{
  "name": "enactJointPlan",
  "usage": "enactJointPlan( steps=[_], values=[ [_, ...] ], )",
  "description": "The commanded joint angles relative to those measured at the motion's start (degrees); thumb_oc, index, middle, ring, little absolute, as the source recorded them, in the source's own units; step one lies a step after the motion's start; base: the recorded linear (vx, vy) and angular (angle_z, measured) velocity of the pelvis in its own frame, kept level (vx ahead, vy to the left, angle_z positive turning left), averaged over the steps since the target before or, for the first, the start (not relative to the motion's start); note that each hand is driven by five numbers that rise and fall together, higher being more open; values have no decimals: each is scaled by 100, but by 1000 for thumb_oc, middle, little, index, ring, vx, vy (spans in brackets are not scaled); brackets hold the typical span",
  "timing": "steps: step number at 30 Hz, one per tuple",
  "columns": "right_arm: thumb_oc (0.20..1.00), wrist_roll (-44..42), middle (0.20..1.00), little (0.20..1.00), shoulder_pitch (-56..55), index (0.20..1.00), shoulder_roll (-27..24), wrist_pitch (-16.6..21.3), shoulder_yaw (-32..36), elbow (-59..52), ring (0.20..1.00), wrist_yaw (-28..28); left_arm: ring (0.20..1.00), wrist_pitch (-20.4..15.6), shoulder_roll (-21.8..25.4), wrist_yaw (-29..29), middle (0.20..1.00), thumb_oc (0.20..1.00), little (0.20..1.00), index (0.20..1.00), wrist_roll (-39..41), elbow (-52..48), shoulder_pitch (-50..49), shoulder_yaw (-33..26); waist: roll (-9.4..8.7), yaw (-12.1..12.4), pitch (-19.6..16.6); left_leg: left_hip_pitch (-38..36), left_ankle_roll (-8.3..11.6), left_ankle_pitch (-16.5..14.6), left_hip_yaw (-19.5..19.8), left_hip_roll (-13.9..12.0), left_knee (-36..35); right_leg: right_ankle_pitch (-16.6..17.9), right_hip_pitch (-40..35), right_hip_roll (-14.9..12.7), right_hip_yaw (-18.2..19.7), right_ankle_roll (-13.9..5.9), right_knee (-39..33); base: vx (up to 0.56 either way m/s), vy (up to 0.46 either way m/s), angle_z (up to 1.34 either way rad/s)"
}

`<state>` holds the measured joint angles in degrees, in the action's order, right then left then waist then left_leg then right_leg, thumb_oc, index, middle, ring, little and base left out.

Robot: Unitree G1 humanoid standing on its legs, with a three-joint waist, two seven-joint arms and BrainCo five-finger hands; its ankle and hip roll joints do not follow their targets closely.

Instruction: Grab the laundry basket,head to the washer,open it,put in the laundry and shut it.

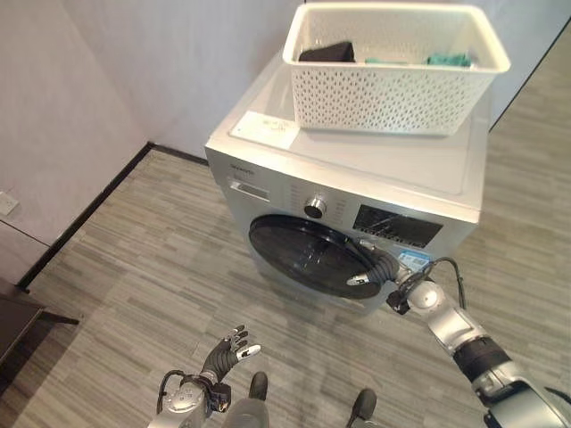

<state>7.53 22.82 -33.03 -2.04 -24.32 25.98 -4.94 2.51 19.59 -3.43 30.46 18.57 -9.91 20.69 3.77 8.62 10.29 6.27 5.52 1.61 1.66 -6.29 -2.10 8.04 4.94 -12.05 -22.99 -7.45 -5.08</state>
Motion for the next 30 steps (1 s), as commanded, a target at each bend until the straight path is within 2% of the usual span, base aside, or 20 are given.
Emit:
enactJointPlan(
  steps=[1,4,9,13,14,15,16,17,18,19,20,23,24,25,26,29,30],
  values=[
    [1000,-283,1000,1000,579,1000,-412,151,-187,-137,1000,180,1000,-337,70,78,1000,1000,1000,1000,1080,-550,285,55,-189,-100,442,435,-55,-55,245,-2,22,-685,-92,-352,350,-89,179,-91,-10,2],
    [1000,-361,1000,1000,737,1000,-601,218,-209,-228,1000,198,1000,-447,95,94,1000,1000,1000,1000,1683,-849,219,40,-116,-178,562,624,-57,49,190,29,-50,-603,203,-375,447,-93,184,-55,5,9],
    [1000,-405,1000,1000,1022,1000,-526,269,-319,-62,1000,305,1000,-539,5,158,1000,1000,1000,1000,1822,-958,368,50,-119,-230,685,806,-47,209,9,44,-290,-501,595,-350,671,-113,81,-19,17,-17],
    [1000,-446,1000,1000,880,1000,-144,255,-328,-9,1000,354,1000,-560,-97,265,1000,1000,1000,1000,1767,-935,525,18,-163,-233,712,785,-71,188,-6,48,-290,-490,591,-345,679,-107,76,14,-2,-8],
    [1000,-510,1000,1000,694,1000,181,254,-314,-43,1000,374,1000,-571,-140,358,1000,1000,1000,1000,1729,-857,578,-41,-195,-230,721,742,-88,171,-2,51,-290,-491,557,-342,658,-114,79,0,0,0],
    [1000,-510,1000,1000,695,1000,181,254,-314,-43,1000,374,1000,-571,-140,358,1000,1000,1000,1000,1729,-857,580,-42,-200,-235,707,763,-92,180,2,59,-290,-480,572,-349,654,-117,73,0,0,0],
    [1000,-752,1000,1000,461,1000,618,241,-262,-57,1000,454,1000,-587,-143,527,1000,1000,1000,1000,1609,-754,581,-124,-240,-203,695,712,-112,145,3,60,-272,-483,522,-352,638,-120,74,0,0,0],
    [1000,-895,1000,1000,370,1000,843,247,-274,-76,1000,484,1000,-580,-113,596,1000,1000,1000,1000,1472,-713,556,-171,-258,-173,695,662,-112,114,-11,46,-264,-504,479,-343,632,-117,80,30,7,3],
    [1000,-895,1000,1000,371,1000,844,247,-274,-76,1000,484,1000,-580,-111,596,1000,1000,1000,1000,1472,-713,557,-172,-264,-178,682,680,-116,124,-7,54,-265,-495,493,-350,629,-119,74,48,-2,-3],
    [1000,-1101,1000,1000,75,1000,1194,248,-328,-158,1000,467,1000,-555,25,762,1000,1000,1000,1000,903,-629,488,-337,-301,-125,651,567,-106,73,-16,12,-245,-539,364,-341,575,-113,75,48,-5,-4],
    [1000,-1206,1000,1000,-64,1000,1295,247,-347,-195,1000,459,1000,-582,118,879,1000,1000,1000,1000,641,-676,443,-458,-324,-105,609,543,-106,63,-10,8,-243,-547,321,-339,548,-111,65,70,-22,-2],
    [1000,-1605,1000,1000,-361,1000,1690,413,-504,-149,1000,496,1000,-925,508,1496,1000,1000,1000,1000,-1011,-1122,421,-1077,-423,74,524,363,-40,-3,27,-68,-233,-640,66,-285,437,-107,38,62,-52,7],
    [1000,-1624,1000,1000,-428,1000,1756,456,-570,-168,1000,539,1000,-1012,675,1762,1000,1000,1000,1000,-1597,-1302,446,-1293,-465,115,486,334,-21,-1,41,-72,-239,-655,19,-280,419,-110,26,27,-32,9],
    [1000,-1624,1000,1000,-428,1000,1756,456,-570,-168,1000,540,1000,-1011,676,1762,1000,1000,1000,1000,-1597,-1303,445,-1294,-467,112,482,339,-22,0,43,-70,-239,-654,23,-282,417,-111,26,48,-73,10],
    [1000,-1698,1000,1000,-536,1000,1876,534,-664,-70,1000,586,1000,-1117,1069,2323,1000,1000,1000,1000,-2801,-1876,447,-1860,-540,274,434,223,35,-61,59,-129,-238,-729,-125,-234,357,-111,27,52,-86,8],
    [1000,-1717,1000,1000,-593,1000,1995,597,-728,145,1000,616,1000,-1230,1449,3177,1000,1000,1000,1000,-4141,-2726,489,-2611,-644,412,345,91,103,-124,94,-186,-251,-806,-300,-181,301,-121,18,47,-94,13],
    [1000,-1725,1000,1000,-600,1000,1995,610,-745,191,1000,594,1000,-1259,1552,3268,1000,1000,1000,1000,-4441,-2951,524,-2754,-679,439,324,56,119,-143,98,-205,-253,-824,-344,-163,283,-121,18,29,-81,11]
  ],
)
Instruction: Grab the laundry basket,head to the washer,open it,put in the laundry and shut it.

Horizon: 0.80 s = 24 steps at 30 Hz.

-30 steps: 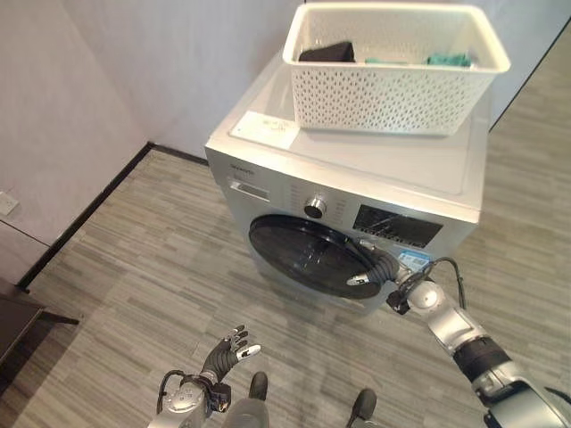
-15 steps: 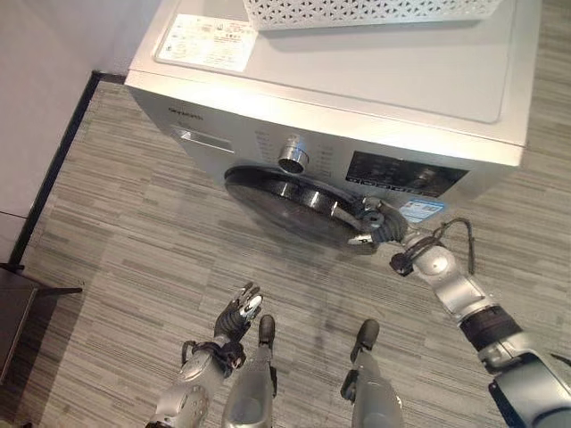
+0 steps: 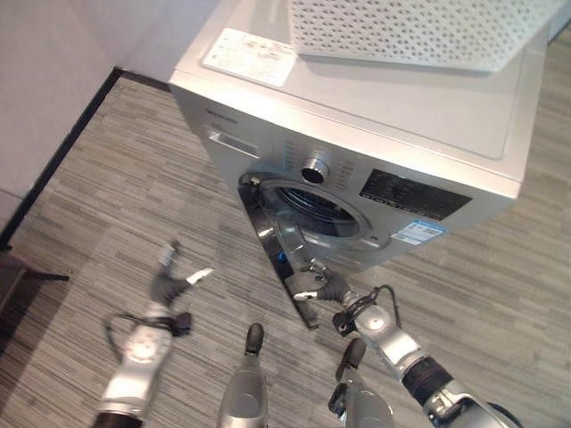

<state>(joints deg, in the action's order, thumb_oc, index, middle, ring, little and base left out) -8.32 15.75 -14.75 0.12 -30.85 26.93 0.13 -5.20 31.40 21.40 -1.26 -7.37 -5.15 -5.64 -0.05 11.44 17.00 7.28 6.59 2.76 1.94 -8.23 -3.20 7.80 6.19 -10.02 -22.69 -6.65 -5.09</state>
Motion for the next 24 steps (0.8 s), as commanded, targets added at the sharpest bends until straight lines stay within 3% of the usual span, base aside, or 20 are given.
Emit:
enactJointPlan(
  steps=[1,4,5,7,11,12,14,15,16,17,18,19,21,22,23,24],
  values=[
    [1000,-149,1000,1000,97,1000,149,404,-70,137,1000,66,1000,-519,509,771,1000,1000,1000,1000,-1549,-607,101,-231,-320,178,-377,-73,29,-273,70,-29,-147,-818,-516,-352,237,-202,15,22,-72,17],
    [1000,-135,1000,1000,81,1000,122,390,33,267,1000,4,1000,-549,837,394,1000,1000,1000,1000,-1804,-1102,260,-340,-338,201,-423,-104,44,-264,79,-54,-160,-816,-555,-333,210,-207,9,15,-47,12],
    [1000,-61,1000,1000,30,1000,84,319,149,423,1000,-54,1000,-644,1209,-341,1000,1000,1000,1000,-1631,-1502,494,-264,-304,177,-475,-160,65,-301,75,-94,-158,-853,-601,-301,213,-213,13,20,-21,7],
    [1000,-35,1000,1000,-72,1000,34,189,314,521,1000,-247,1000,-636,1752,-1339,1000,1000,1000,1000,-942,-1879,778,-115,-248,116,-550,-215,59,-307,37,-113,-172,-854,-631,-279,224,-224,11,44,-4,10],
    [1000,71,1000,1000,-252,1000,12,101,441,601,1000,-387,1000,-718,2021,-1832,1000,1000,1000,1000,249,-2152,1186,223,-236,37,-628,-278,47,-293,23,-115,-180,-828,-667,-273,219,-225,9,21,6,1],
    [1000,112,1000,1000,-371,1000,-42,56,501,664,1000,-391,1000,-655,1804,-2068,1000,1000,1000,1000,1165,-2140,1389,655,-223,-44,-659,-329,42,-323,28,-116,-180,-845,-721,-269,218,-220,9,57,8,2],
    [1000,140,1000,1000,-406,1000,-56,25,565,730,1000,-396,1000,-577,1697,-2247,1000,1000,1000,1000,1563,-2155,1462,842,-217,-68,-664,-324,25,-308,45,-101,-180,-830,-727,-282,212,-219,9,33,12,3],
    [1000,229,1000,1000,-506,1000,-72,-37,632,866,1000,-402,1000,-394,1427,-2584,1000,1000,1000,1000,2682,-2243,1339,1174,-196,-129,-675,-379,6,-343,35,-100,-180,-841,-771,-271,235,-215,9,14,17,-3],
    [1000,229,1000,1000,-504,1000,-74,-36,635,865,1000,-402,1000,-393,1426,-2587,1000,1000,1000,1000,2687,-2243,1343,1173,-201,-133,-679,-360,-1,-323,41,-88,-180,-826,-755,-282,231,-216,9,59,24,-6],
    [1000,246,1000,1000,-595,1000,-27,-79,697,1076,1000,-369,1000,-241,1143,-2734,1000,1000,1000,1000,3552,-2236,1290,1536,-177,-204,-698,-420,-23,-355,22,-83,-180,-837,-792,-274,261,-209,9,19,20,-8],
    [1000,246,1000,1000,-593,1000,-29,-77,703,1078,1000,-369,1000,-243,1142,-2735,1000,1000,1000,1000,3554,-2230,1301,1544,-182,-205,-704,-400,-29,-338,28,-72,-180,-824,-775,-284,257,-211,9,62,23,-8],
    [1000,275,1000,1000,-619,1000,2,-126,702,1245,1000,-325,1000,-79,781,-2714,1000,1000,1000,1000,4203,-2143,1262,1966,-168,-275,-719,-460,-50,-367,19,-77,-180,-834,-808,-276,284,-203,9,22,15,-8],
    [1000,275,1000,1000,-618,1000,0,-126,707,1245,1000,-326,1000,-82,779,-2715,1000,1000,1000,1000,4204,-2136,1272,1973,-172,-279,-730,-435,-56,-352,26,-65,-180,-823,-788,-286,279,-206,9,14,15,-3],
    [1000,154,1000,1000,-543,1000,48,-125,691,1429,1000,-215,1000,52,260,-2745,1000,1000,1000,1000,5072,-1724,1683,2731,-180,-437,-712,-459,-74,-355,18,-37,-180,-815,-779,-276,334,-198,9,0,0,0],
    [1000,154,1000,1000,-543,1000,48,-125,691,1429,1000,-215,1000,52,260,-2745,1000,1000,1000,1000,5072,-1724,1683,2731,-180,-437,-712,-459,-74,-355,18,-37,-180,-815,-779,-276,334,-198,9,8,33,-4],
    [1000,62,1000,1000,-534,1000,135,-18,555,1237,1000,-281,1000,-11,-670,-3121,1000,1000,1000,1000,5775,-886,1804,2929,-268,-612,-707,-517,-55,-379,-66,-48,-180,-842,-770,-262,442,-196,9,16,31,-7]
  ],
)
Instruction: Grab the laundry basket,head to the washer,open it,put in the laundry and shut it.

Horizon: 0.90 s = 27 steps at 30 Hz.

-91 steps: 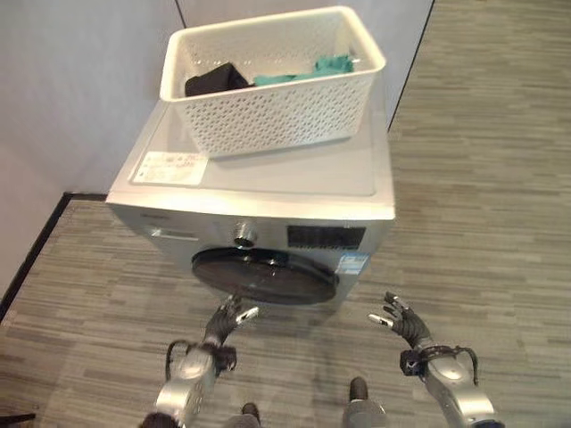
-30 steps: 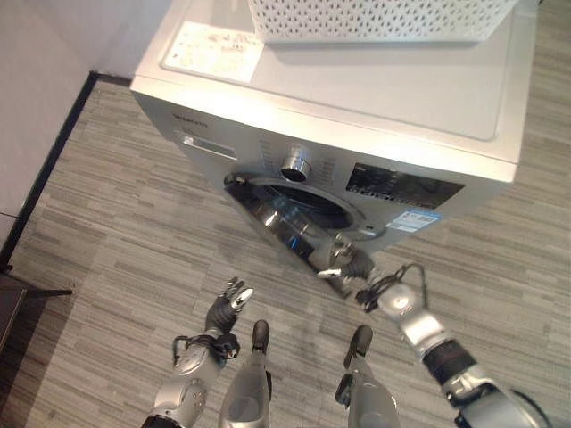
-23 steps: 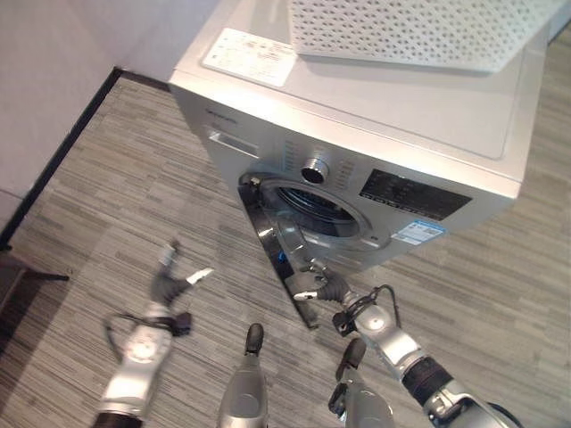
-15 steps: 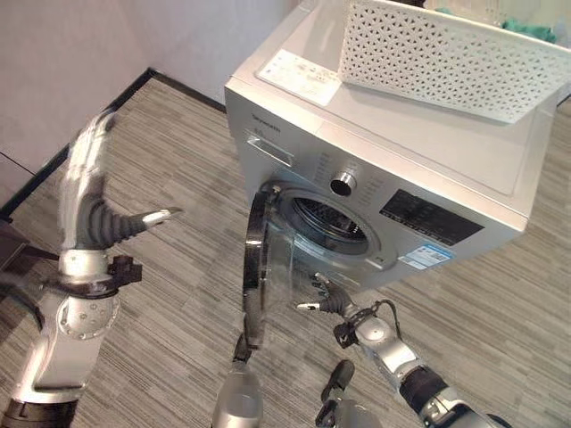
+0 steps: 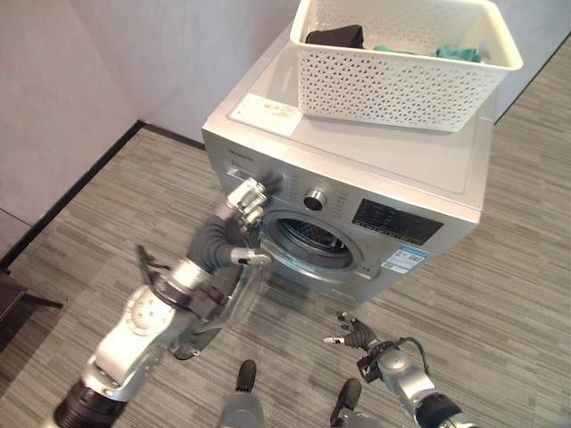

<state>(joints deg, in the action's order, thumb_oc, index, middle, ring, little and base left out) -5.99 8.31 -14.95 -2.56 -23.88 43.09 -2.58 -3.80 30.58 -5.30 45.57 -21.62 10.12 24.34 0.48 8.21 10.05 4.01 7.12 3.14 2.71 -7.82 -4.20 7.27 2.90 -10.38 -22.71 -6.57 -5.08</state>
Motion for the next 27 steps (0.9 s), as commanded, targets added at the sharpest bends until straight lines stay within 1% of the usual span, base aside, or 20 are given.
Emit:
enactJointPlan(
  steps=[1,2,3,4,6,7,8,9,11,12,15,16,17,18,19,20,23,24,25,27],
  values=[
    [1000,-185,1000,1000,172,1000,104,303,-170,-610,1000,-50,1000,-235,-1027,-486,1000,1000,1000,1000,1190,1371,199,-8,-363,-374,-52,-200,-112,-426,-205,-79,-80,-785,-411,-229,519,-205,8,26,30,-10],
    [1000,-214,1000,1000,149,1000,59,355,-169,-701,1000,-30,1000,-313,-1161,-410,1000,1000,1000,1000,1026,1742,134,23,-383,-407,-67,-208,-115,-435,-234,-73,-80,-781,-400,-230,541,-197,8,26,7,-20],
    [1000,-209,1000,1000,148,1000,27,387,-133,-688,1000,20,1000,-380,-1115,-316,1000,1000,1000,1000,728,1855,54,49,-375,-395,-65,-195,-118,-438,-228,-64,-80,-768,-389,-233,539,-194,8,13,-5,-39],
    [1000,-211,1000,1000,145,1000,22,390,-84,-677,1000,28,1000,-369,-990,-335,1000,1000,1000,1000,449,1813,-78,115,-360,-391,-44,-179,-121,-439,-216,-55,-80,-758,-374,-239,532,-200,8,2,3,-39],
    [1000,-229,1000,1000,158,1000,43,391,-36,-677,1000,66,1000,-314,-764,-443,1000,1000,1000,1000,29,2095,-155,223,-338,-411,-21,-168,-128,-440,-238,-59,-80,-740,-348,-247,545,-210,8,12,22,-16],
    [1000,-200,1000,1000,153,1000,26,398,-33,-718,1000,48,1000,-288,-603,-533,1000,1000,1000,1000,-383,2308,-171,259,-328,-420,7,-200,-125,-462,-288,-74,-80,-738,-346,-236,587,-218,9,0,0,0],
    [1000,-200,1000,1000,155,1000,27,397,-31,-719,1000,48,1000,-290,-604,-534,1000,1000,1000,1000,-383,2311,-168,260,-334,-424,-3,-180,-130,-451,-285,-65,-80,-730,-329,-245,585,-220,8,15,45,3],
    [1000,-156,1000,1000,145,1000,-21,380,-37,-770,1000,1,1000,-228,-374,-604,1000,1000,1000,1000,-869,2668,-240,323,-314,-449,1,-161,-134,-447,-329,-73,-80,-716,-277,-245,627,-232,8,5,41,0],
    [1000,-137,1000,1000,142,1000,-102,382,-7,-795,1000,-16,1000,-228,-95,-617,1000,1000,1000,1000,-1652,3100,-244,447,-287,-468,54,-163,-126,-449,-363,-94,-80,-713,-252,-229,654,-236,13,0,38,-8],
    [1000,-116,1000,1000,137,1000,-152,383,4,-815,1000,-23,1000,-246,8,-571,1000,1000,1000,1000,-2107,3390,-206,517,-287,-493,70,-146,-128,-446,-380,-102,-80,-708,-218,-227,658,-242,17,-10,36,-6],
    [1000,-102,1000,1000,119,1000,-242,392,-29,-997,1000,-31,1000,-309,-36,-348,1000,1000,1000,1000,-2991,4441,-31,563,-324,-573,139,-96,-131,-428,-423,-105,-80,-690,-128,-216,715,-247,22,-19,35,-1],
    [1000,-106,1000,1000,109,1000,-272,394,-35,-1074,1000,-31,1000,-319,-45,-251,1000,1000,1000,1000,-3243,4732,32,534,-347,-602,149,-50,-138,-407,-421,-93,-80,-671,-74,-222,725,-248,19,-17,18,-4],
    [1000,-106,1000,1000,109,1000,-275,391,-34,-1078,1000,-31,1000,-328,-55,-248,1000,1000,1000,1000,-3249,4747,38,537,-345,-603,146,-46,-139,-406,-421,-93,-80,-672,-69,-223,725,-248,20,-53,27,-5],
    [1000,-134,1000,1000,97,1000,-333,413,-45,-1188,1000,-16,1000,-347,-51,-3,1000,1000,1000,1000,-3809,5423,271,472,-390,-650,219,33,-138,-377,-436,-99,-80,-644,27,-215,742,-251,27,-70,31,-1],
    [1000,-126,1000,1000,82,1000,-371,444,-42,-1260,1000,-3,1000,-330,-11,262,1000,1000,1000,1000,-4240,6007,459,289,-436,-677,272,97,-134,-357,-452,-111,-80,-620,113,-205,771,-253,27,-70,32,0],
    [1000,-126,1000,1000,84,1000,-373,443,-41,-1261,1000,-3,1000,-337,-18,266,1000,1000,1000,1000,-4244,6020,466,291,-436,-679,266,107,-134,-355,-451,-109,-80,-620,123,-206,771,-253,29,-43,18,-1],
    [1000,-142,1000,1000,81,1000,-378,488,-60,-1319,1000,52,1000,-298,47,606,1000,1000,1000,1000,-4536,6832,846,-9,-538,-720,343,223,-129,-312,-473,-131,-80,-579,275,-190,817,-249,26,-39,6,-2],
    [1000,-142,1000,1000,81,1000,-379,488,-60,-1319,1000,52,1000,-299,47,606,1000,1000,1000,1000,-4536,6832,847,-9,-538,-720,342,224,-129,-311,-473,-130,-80,-579,276,-190,817,-249,27,-36,-8,-1],
    [1000,-156,1000,1000,79,1000,-377,503,-69,-1336,1000,67,1000,-282,87,735,1000,1000,1000,1000,-4597,7024,979,-82,-577,-731,366,265,-125,-298,-481,-139,-80,-564,318,-184,828,-246,26,-52,-8,0],
    [1000,-237,1000,1000,80,1000,-387,566,-112,-1406,1000,124,1000,-230,284,1148,1000,1000,1000,1000,-4626,7687,1492,-374,-716,-752,494,394,-105,-234,-500,-175,-80,-506,450,-162,859,-250,13,-75,-18,-2]
  ],
)
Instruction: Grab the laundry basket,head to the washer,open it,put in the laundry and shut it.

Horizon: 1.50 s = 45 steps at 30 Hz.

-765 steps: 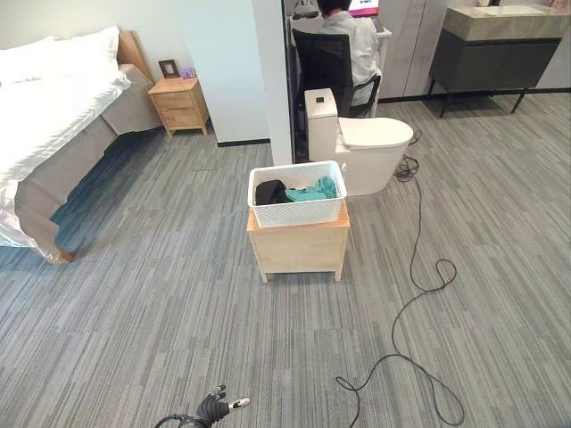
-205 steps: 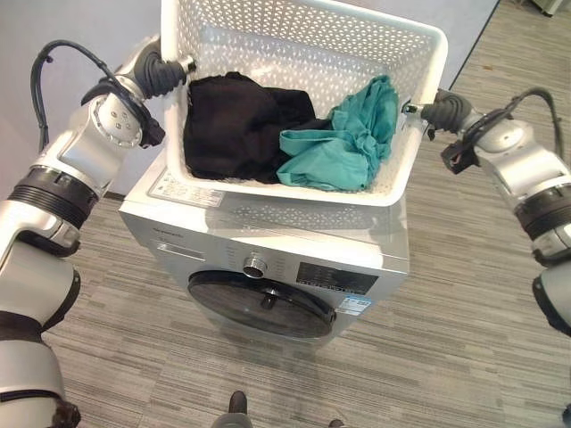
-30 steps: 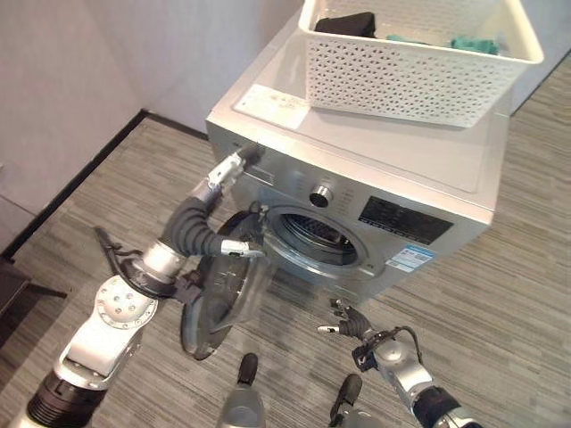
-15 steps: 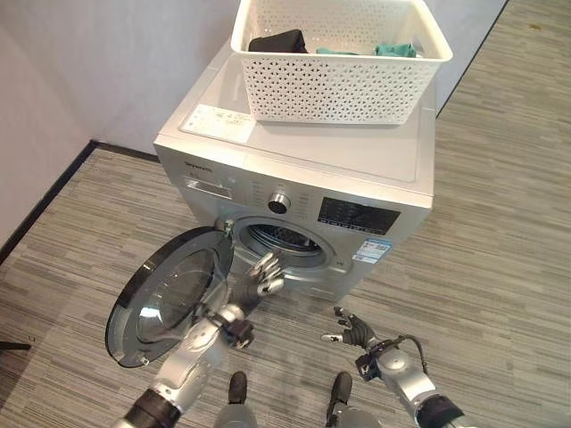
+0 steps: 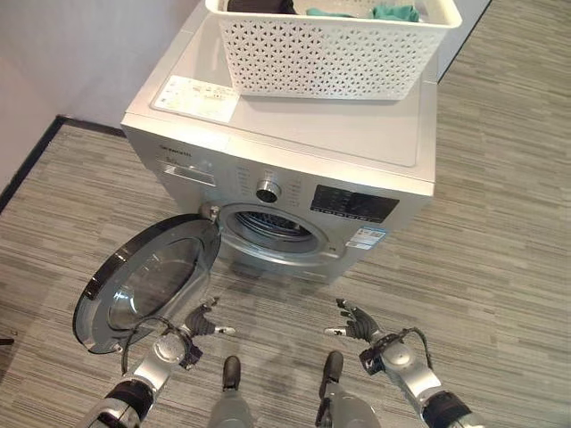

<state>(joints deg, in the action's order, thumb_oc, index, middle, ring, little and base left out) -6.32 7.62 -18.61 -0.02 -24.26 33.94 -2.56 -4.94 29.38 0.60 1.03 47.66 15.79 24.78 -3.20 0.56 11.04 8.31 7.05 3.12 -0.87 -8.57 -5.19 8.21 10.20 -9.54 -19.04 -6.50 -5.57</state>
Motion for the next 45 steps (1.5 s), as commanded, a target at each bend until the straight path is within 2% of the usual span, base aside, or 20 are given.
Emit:
enactJointPlan(
  steps=[1,4,8,14,16,17,18,20,21,23,26,28,29,31,32,33,35,38,39,45],
  values=[
    [1000,-204,1000,1000,152,1000,-20,312,-73,-489,1000,122,1000,-119,404,558,1000,1000,1000,1000,-172,765,931,-416,-349,13,395,-33,-98,-231,-142,-100,19,-599,-277,-247,492,-257,62,-49,-18,-4],
    [1000,-258,1000,1000,235,1000,-5,366,-147,-447,1000,188,1000,-101,639,883,1000,1000,1000,1000,-237,1094,1392,-541,-466,1,485,61,-70,-193,-148,-140,19,-564,-175,-222,515,-264,57,-48,-22,-6],
    [1000,-366,1000,1000,314,1000,34,384,-166,-276,1000,294,1000,-169,858,1185,1000,1000,1000,1000,73,789,1565,-821,-598,68,628,145,-41,-142,-132,-193,19,-551,-120,-184,509,-266,57,-37,-33,-6],
    [1000,-482,1000,1000,116,1000,58,327,53,-103,1000,318,1000,-252,868,1154,1000,1000,1000,1000,417,114,1215,-1091,-664,130,652,192,-27,-187,-116,-237,153,-576,-167,-171,497,-255,57,0,-5,0],
    [1000,-581,1000,1000,-146,1000,-7,295,336,-118,1000,291,1000,-296,794,1015,1000,1000,1000,1000,528,-302,842,-1212,-677,136,632,306,-33,-335,-135,-223,470,-586,-232,-211,473,-248,57,-16,31,5],
    [1000,-863,1000,1000,-511,1000,-124,279,883,-113,1000,344,1000,-338,618,900,1000,1000,1000,1000,613,-693,572,-1210,-643,57,655,654,-92,-559,-520,-118,1205,-583,-366,-385,334,-245,57,-2,121,12],
    [1000,-968,1000,1000,-706,1000,-197,268,1133,-133,1000,360,1000,-359,519,810,1000,1000,1000,1000,665,-893,387,-1233,-568,21,647,706,-70,-757,-844,-145,1508,-659,-467,-405,318,-266,59,-31,223,29],
    [1000,-1040,1000,1000,-1040,1000,-254,204,1654,-245,1000,381,1000,-375,300,639,1000,1000,1000,1000,846,-1250,-103,-1438,-404,-116,533,618,-157,-920,-1328,-168,1584,-626,-506,-487,272,-290,83,-5,298,84],
    [1000,-1126,1000,1000,-1110,1000,-231,177,1895,-253,1000,403,1000,-388,200,581,1000,1000,1000,1000,964,-1387,-369,-1579,-354,-166,458,541,-236,-1029,-1311,-119,1601,-597,-557,-526,292,-321,122,79,381,54],
    [1000,-1615,1000,1000,-1642,1000,-80,223,3032,-834,1000,556,1000,-342,-21,343,1000,1000,1000,1000,1140,-1886,-1178,-1922,-230,-332,245,259,-593,-1412,-1256,161,1789,-598,-630,-863,459,-398,813,187,493,-23],
    [1000,-1738,1000,1000,-1838,1000,-36,314,3952,-1327,1000,971,1000,-254,-163,169,1000,1000,1000,1000,1236,-2163,-1668,-2048,-108,-466,141,-200,-909,-1579,-1220,483,1573,-356,-476,-1037,729,-458,1649,140,356,-4],
    [1000,-1787,1000,1000,-1849,1000,4,396,4395,-1632,1000,1227,1000,-199,-274,100,1000,1000,1000,1000,1228,-2202,-1799,-2045,-14,-568,128,-472,-1070,-1608,-1125,634,1421,-174,-301,-1027,994,-460,2322,92,302,7],
    [1000,-1729,1000,1000,-1749,1000,-57,510,4728,-2009,1000,1525,1000,-150,-398,51,1000,1000,1000,1000,1246,-2132,-1829,-1963,82,-637,119,-649,-1238,-1499,-1057,741,1252,-4,-17,-883,1257,-399,2939,36,231,14],
    [1000,-1489,1000,1000,-1585,1000,-268,640,4992,-2264,1000,1850,1000,-159,-503,30,1000,1000,1000,1000,1255,-2100,-1812,-1870,164,-625,74,-872,-1284,-1503,-962,816,1058,-22,119,-795,1341,-393,3139,80,169,15],
    [1000,-1487,1000,1000,-1584,1000,-271,638,4996,-2266,1000,1854,1000,-160,-509,32,1000,1000,1000,1000,1254,-2097,-1807,-1866,169,-623,80,-884,-1283,-1498,-962,817,1044,-26,115,-795,1342,-393,3142,173,102,15],
    [1000,-1173,1000,1000,-1276,1000,-623,725,5258,-2550,1000,2282,1000,-179,-572,42,1000,1000,1000,1000,1164,-1970,-1692,-1706,200,-637,-41,-1002,-1260,-1431,-785,884,842,-11,231,-644,1461,-396,2746,159,-2,20],
    [1000,-951,1000,1000,-894,1000,-973,818,5344,-2664,1000,2614,1000,-187,-624,59,1000,1000,1000,1000,1123,-1869,-1591,-1563,225,-607,-96,-1066,-1227,-1449,-636,906,790,33,267,-579,1551,-465,2241,176,-51,22],
    [1000,-705,1000,1000,-611,1000,-1311,851,5440,-2885,1000,2906,1000,-196,-668,84,1000,1000,1000,1000,1084,-1781,-1430,-1397,215,-643,-104,-1133,-1176,-1547,-390,931,853,-3,289,-444,1867,-525,1487,159,-79,54],
    [1000,-562,1000,1000,-309,1000,-1579,931,5490,-3094,1000,3091,1000,-214,-675,126,1000,1000,1000,1000,1057,-1719,-1342,-1306,168,-634,-106,-1192,-1130,-1672,-206,952,944,85,364,-443,2146,-586,1075,153,-105,84],
    [1000,-212,1000,1000,788,1000,-2278,1099,5093,-3713,1000,3280,1000,-238,-709,246,1000,1000,1000,1000,976,-1557,-1226,-1152,-40,-462,-93,-1397,-946,-2033,161,962,1325,294,363,-686,1879,-694,492,202,-153,71]
  ],
)
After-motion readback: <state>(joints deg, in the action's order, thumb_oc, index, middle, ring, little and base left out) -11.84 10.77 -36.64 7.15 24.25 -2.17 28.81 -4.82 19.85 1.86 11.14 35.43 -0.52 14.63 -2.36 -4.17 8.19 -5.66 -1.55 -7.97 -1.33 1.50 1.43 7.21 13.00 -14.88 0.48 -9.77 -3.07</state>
